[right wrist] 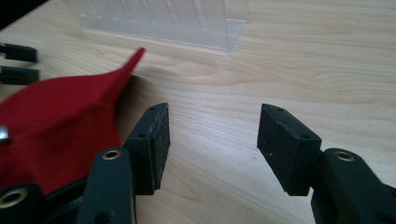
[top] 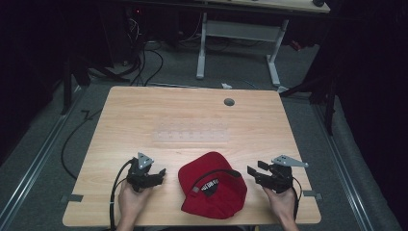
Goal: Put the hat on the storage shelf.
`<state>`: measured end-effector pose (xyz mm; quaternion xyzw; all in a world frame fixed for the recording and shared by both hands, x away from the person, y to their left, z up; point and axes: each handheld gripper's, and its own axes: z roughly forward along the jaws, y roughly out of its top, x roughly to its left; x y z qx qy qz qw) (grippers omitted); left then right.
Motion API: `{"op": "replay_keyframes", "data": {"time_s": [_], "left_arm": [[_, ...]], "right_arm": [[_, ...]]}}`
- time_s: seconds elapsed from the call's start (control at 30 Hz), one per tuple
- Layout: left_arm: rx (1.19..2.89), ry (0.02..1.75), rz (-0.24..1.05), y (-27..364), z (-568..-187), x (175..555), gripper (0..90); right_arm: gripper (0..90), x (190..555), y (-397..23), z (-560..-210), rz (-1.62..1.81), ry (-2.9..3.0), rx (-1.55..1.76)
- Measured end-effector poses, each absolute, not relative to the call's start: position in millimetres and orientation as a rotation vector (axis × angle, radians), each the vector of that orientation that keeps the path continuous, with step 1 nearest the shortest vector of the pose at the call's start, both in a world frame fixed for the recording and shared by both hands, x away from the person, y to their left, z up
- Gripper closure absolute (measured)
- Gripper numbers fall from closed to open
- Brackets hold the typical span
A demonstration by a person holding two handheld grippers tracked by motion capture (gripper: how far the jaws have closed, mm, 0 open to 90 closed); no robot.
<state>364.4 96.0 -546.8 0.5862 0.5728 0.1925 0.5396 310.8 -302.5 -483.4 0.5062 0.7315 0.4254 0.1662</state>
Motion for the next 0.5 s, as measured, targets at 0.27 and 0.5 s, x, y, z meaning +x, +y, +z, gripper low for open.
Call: {"op": "replay_keyframes", "data": {"time_s": [0.27, 0.5], "left_arm": [[1.395, 1.361, 0.456, 96, -547, 365, 26.1], [1.394, 1.361, 0.454, 96, -547, 365, 26.5]], "right_arm": [[43.9, 302, -293, -463, 1.299, 2.115, 1.381], [42.5, 298, -281, -451, 1.347, 2.164, 1.308]]}}
